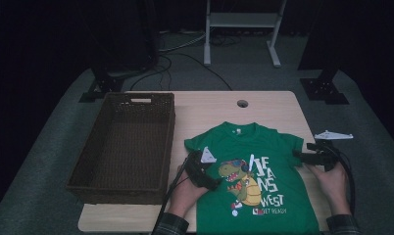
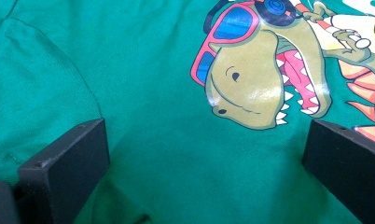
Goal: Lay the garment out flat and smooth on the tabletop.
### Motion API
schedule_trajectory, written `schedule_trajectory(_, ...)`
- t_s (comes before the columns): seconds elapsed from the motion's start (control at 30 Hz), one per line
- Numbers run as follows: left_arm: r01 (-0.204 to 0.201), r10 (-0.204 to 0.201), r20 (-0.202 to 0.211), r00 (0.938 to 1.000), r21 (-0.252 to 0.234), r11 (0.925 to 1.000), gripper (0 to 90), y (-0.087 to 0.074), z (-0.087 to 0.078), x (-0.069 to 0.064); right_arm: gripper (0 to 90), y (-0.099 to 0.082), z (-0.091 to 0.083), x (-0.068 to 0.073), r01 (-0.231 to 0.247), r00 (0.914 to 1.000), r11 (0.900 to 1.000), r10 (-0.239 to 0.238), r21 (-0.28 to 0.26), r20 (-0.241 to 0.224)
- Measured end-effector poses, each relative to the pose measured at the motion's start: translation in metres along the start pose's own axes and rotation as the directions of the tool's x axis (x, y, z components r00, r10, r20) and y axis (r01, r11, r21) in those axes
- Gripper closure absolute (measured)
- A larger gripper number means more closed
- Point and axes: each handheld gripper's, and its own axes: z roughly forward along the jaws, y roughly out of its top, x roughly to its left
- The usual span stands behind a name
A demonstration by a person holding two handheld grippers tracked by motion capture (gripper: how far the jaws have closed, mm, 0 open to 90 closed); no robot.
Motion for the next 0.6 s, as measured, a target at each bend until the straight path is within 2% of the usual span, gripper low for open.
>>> schedule_trajectory(0.1, 0.0, 0.0, 0.0, 1.0, 0.001, 1.0, 0.0, 0.0, 0.0, 0.0, 7.3, -0.004, 0.001, 0.01, 0.037, 0.9992, 0.9993, -0.037, 0.0, -0.017)
schedule_trajectory(0.13, 0.0, 0.0, 0.0, 1.0, 0.0, 1.0, 0.0, 0.0, 0.0, 0.0, 5.8, -0.004, 0.002, 0.013, 0.045, 0.9988, 0.999, -0.045, 0.006, -0.022)
schedule_trajectory(0.17, 0.0, 0.0, 0.0, 1.0, 0.001, 1.0, 0.0, 0.0, 0.0, 0.0, 5.2, -0.006, 0.001, 0.02, 0.066, 0.9971, 0.9977, -0.066, -0.013, -0.037)
schedule_trajectory(0.27, 0.0, 0.0, 0.0, 1.0, 0.0, 1.0, 0.0, 0.0, 0.0, 0.0, 2.3, -0.007, 0.001, 0.027, 0.073, 0.9955, 0.9967, -0.075, -0.035, -0.057)
schedule_trajectory(0.33, 0.0, 0.0, 0.0, 1.0, 0.001, 1.0, 0.0, 0.0, 0.0, 0.0, 0.2, -0.008, 0.002, 0.033, 0.082, 0.9923, 0.996, -0.085, -0.034, -0.09)
schedule_trajectory(0.4, 0.0, 0.0, 0.0, 1.0, 0.0, 1.0, 0.0, 0.0, 0.0, 0.0, 0.0, -0.009, 0.004, 0.041, 0.1, 0.9906, 0.9948, -0.101, -0.019, -0.092)
schedule_trajectory(0.47, 0.0, 0.0, 0.0, 1.0, 0.0, 1.0, 0.0, 0.0, 0.0, 0.0, 0.0, -0.009, 0.007, 0.048, 0.123, 0.9851, 0.9924, -0.123, -0.008, -0.12)
schedule_trajectory(0.5, 0.0, 0.0, 0.0, 1.0, 0.0, 1.0, 0.0, 0.0, 0.0, 0.0, 0.0, -0.01, 0.008, 0.055, 0.142, 0.9792, 0.9898, -0.142, -0.011, -0.145)
schedule_trajectory(0.53, 0.0, 0.0, 0.0, 1.0, 0.001, 1.0, 0.0, 0.0, 0.0, 0.0, 0.0, -0.01, 0.008, 0.055, 0.142, 0.9792, 0.9898, -0.142, -0.011, -0.145)
schedule_trajectory(0.6, 0.0, 0.0, 0.0, 1.0, 0.001, 1.0, 0.0, 0.0, 0.0, 0.0, 0.0, -0.01, 0.01, 0.06, 0.157, 0.9728, 0.9874, -0.158, -0.022, -0.169)
